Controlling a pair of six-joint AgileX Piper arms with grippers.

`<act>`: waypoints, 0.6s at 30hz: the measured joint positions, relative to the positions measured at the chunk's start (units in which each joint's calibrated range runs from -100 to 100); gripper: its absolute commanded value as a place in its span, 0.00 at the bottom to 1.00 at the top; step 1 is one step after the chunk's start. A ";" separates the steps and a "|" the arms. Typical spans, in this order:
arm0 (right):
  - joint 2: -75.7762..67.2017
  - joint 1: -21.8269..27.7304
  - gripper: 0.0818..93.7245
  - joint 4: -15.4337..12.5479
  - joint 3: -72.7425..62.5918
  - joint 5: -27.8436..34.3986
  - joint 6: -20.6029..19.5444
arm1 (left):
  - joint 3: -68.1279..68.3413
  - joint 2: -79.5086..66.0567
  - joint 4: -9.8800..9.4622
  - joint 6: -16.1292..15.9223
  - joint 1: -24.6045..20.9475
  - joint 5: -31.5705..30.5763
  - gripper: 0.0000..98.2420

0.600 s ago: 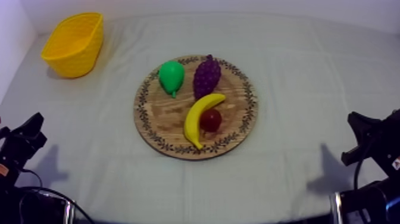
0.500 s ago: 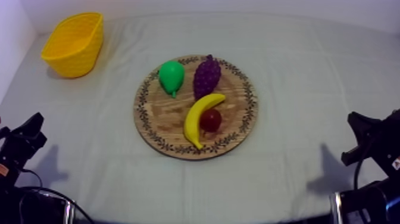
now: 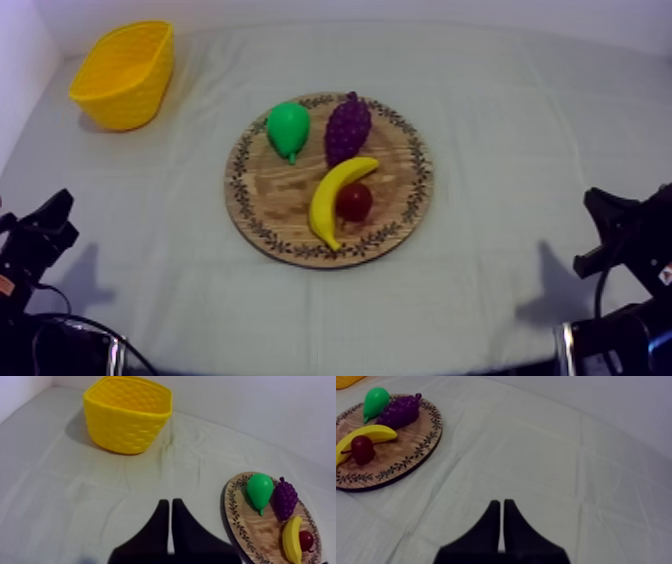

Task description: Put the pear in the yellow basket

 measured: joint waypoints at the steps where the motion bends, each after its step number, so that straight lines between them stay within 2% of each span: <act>1: 0.00 0.00 0.00 0.00 0.00 0.00 0.00 | 0.00 0.00 0.00 0.00 0.00 0.00 0.00; 6: 0.00 0.00 0.00 0.00 0.00 0.00 0.00 | 0.00 0.00 0.00 0.01 0.00 0.00 0.00; 10: 0.00 0.00 0.00 0.00 0.00 0.00 0.00 | 0.00 0.00 0.08 -1.30 0.19 0.00 0.00; 15: 0.00 0.00 0.00 0.00 0.00 0.00 0.00 | 0.00 0.00 0.49 -3.28 2.34 0.00 0.00; 18: 0.00 0.00 0.00 0.00 0.00 0.00 0.00 | -0.09 0.39 0.56 -3.12 4.21 0.07 0.00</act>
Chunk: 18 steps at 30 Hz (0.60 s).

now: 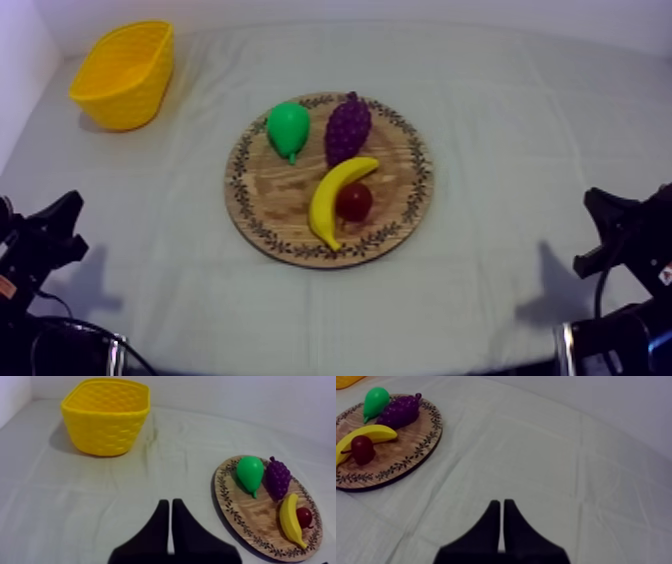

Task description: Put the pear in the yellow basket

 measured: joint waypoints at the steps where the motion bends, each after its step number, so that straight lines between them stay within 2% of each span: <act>1: 0.00 0.00 0.00 0.00 0.00 0.00 0.00 | -0.05 0.51 0.05 0.11 0.49 0.00 0.00; 5: 0.00 0.00 0.00 0.00 0.00 0.00 0.00 | -0.52 4.01 0.11 0.00 1.80 0.11 0.00; 13: 0.00 0.00 0.00 0.00 0.00 0.00 0.00 | -5.41 13.33 0.06 -2.40 4.79 0.64 0.00; 18: 0.00 0.00 0.00 0.00 0.00 0.00 0.00 | -10.91 19.79 -0.08 -1.02 6.41 2.86 0.00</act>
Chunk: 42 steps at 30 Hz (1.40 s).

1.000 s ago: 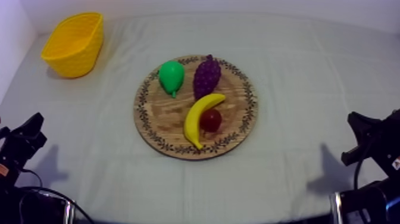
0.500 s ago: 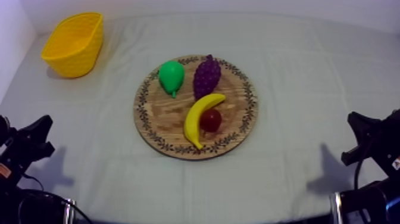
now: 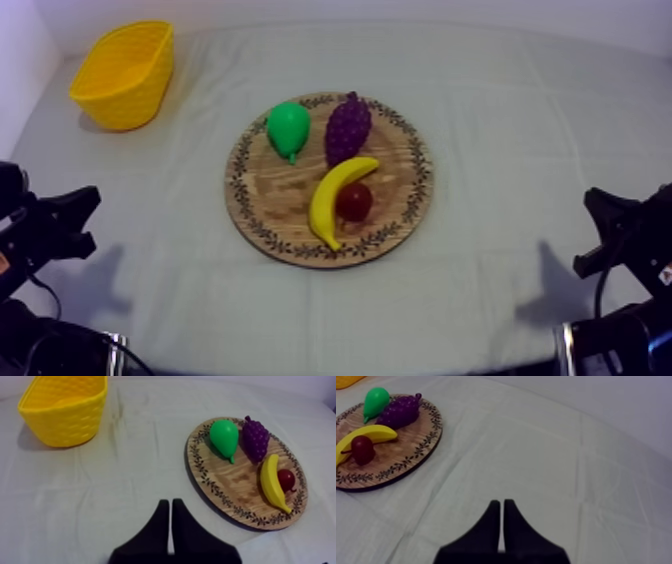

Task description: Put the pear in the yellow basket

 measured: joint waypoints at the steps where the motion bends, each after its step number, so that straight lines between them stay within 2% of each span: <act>1: 0.00 0.00 0.00 0.00 0.00 0.00 0.00 | -1.30 1.39 -0.02 0.36 0.09 0.32 0.00; 8: 0.00 0.00 0.00 0.00 0.00 0.00 0.00 | -12.50 11.58 0.09 1.92 1.49 9.20 0.00; 18: 0.00 0.00 0.00 0.00 0.00 0.00 0.00 | -35.49 31.01 0.11 5.12 4.64 30.32 0.00; 23: 0.00 0.00 0.00 0.00 0.00 0.00 0.00 | -46.69 41.10 -1.45 5.91 7.51 39.15 0.00; 28: 0.00 0.00 0.00 0.00 0.00 0.00 0.00 | -55.69 50.79 -4.37 9.68 10.52 43.82 0.00; 30: 0.00 0.00 0.00 0.00 0.00 0.00 0.00 | -58.99 54.48 -4.88 11.79 11.49 45.41 0.00; 36: 0.00 0.00 0.00 0.00 0.00 0.00 0.00 | -68.08 63.90 -4.93 17.81 13.38 50.37 0.00; 39: 0.00 0.00 0.00 0.00 0.00 0.00 0.00 | -73.09 68.36 -4.67 19.19 13.96 52.57 0.00; 42: 0.00 0.00 0.00 0.00 0.00 0.00 0.00 | -77.77 72.47 -4.00 19.01 14.09 53.53 0.00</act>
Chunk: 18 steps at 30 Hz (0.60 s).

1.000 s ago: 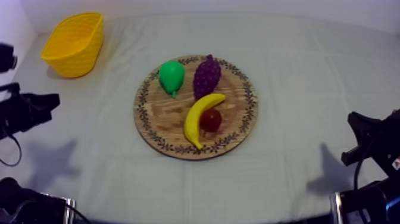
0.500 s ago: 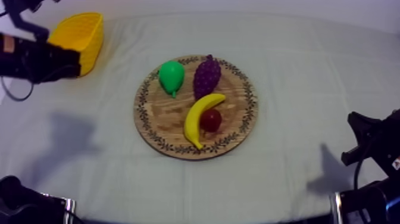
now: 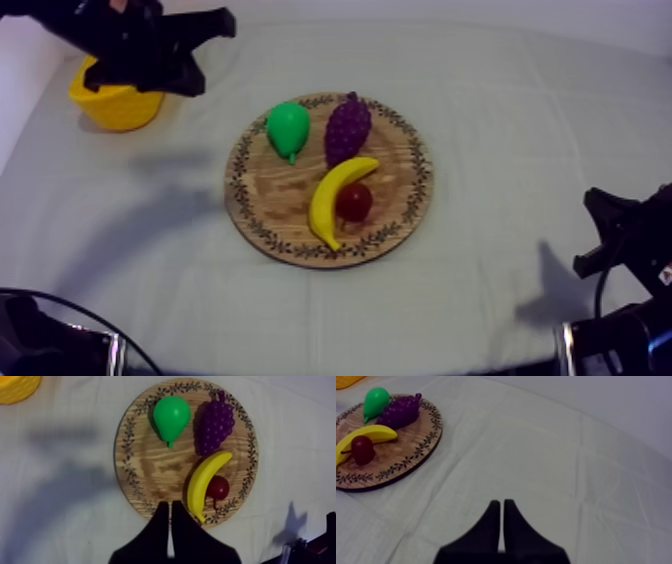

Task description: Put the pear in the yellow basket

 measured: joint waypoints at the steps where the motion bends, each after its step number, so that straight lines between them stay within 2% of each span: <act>1: 0.00 0.00 0.00 0.00 0.00 0.00 0.00 | -1.32 1.20 0.14 -0.31 0.00 0.21 0.00; 14: 0.00 0.00 0.00 0.00 0.00 0.00 0.07 | -19.11 22.00 2.61 -3.96 -3.08 3.62 0.00; 18: 0.00 0.00 0.00 0.00 0.00 0.00 0.03 | -22.96 27.04 2.78 -4.91 -3.77 5.46 0.06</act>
